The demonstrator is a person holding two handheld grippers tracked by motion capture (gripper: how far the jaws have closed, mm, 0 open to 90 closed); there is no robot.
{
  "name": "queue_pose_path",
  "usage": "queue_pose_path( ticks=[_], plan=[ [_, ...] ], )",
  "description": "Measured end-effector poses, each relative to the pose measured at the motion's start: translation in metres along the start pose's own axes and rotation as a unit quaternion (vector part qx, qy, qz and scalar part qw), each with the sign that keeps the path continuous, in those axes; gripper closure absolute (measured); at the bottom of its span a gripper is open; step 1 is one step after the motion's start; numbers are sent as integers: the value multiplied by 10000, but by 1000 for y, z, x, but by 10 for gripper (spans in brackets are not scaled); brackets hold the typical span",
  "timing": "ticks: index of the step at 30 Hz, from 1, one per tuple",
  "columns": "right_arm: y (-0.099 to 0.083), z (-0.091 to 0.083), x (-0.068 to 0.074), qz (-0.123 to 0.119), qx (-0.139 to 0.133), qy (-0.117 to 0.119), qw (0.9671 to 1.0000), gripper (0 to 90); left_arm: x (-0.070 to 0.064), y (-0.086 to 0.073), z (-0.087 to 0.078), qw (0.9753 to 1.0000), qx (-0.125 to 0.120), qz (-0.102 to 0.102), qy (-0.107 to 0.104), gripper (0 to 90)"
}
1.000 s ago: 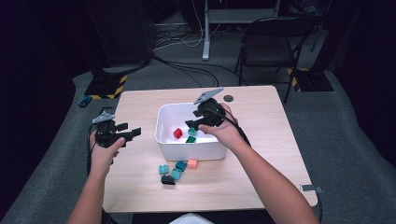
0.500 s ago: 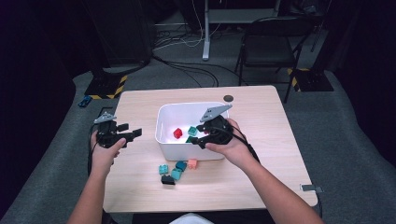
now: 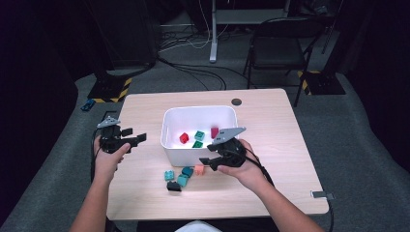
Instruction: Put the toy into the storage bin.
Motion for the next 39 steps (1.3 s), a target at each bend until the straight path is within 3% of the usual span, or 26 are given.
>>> queue_pose_path(
  ticks=[7,15,22,39],
  plan=[
    [-29,17,2,168,102,36,9998,442,-1,-2,2,10000,49,-2,4,243],
    [-47,30,-1,243,108,16,9996,444,-1,-1,0,10000,21,-26,4,243],
    [-69,54,-6,351,287,57,9990,451,-1,-2,2,10000,34,9,11,243],
    [-93,89,-26,508,552,-171,9970,470,-2,-1,2,10000,15,10,13,243]
  ],
)
Point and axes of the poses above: each handheld gripper's, and its own axes: z roughly forward along the jaws, y roughly out of its top, x roughly to its left, the point moved 7 cm from there along z, roughly forward along the jaws, and after that the axes turned 15 degrees about y, right-handed, at the moved point
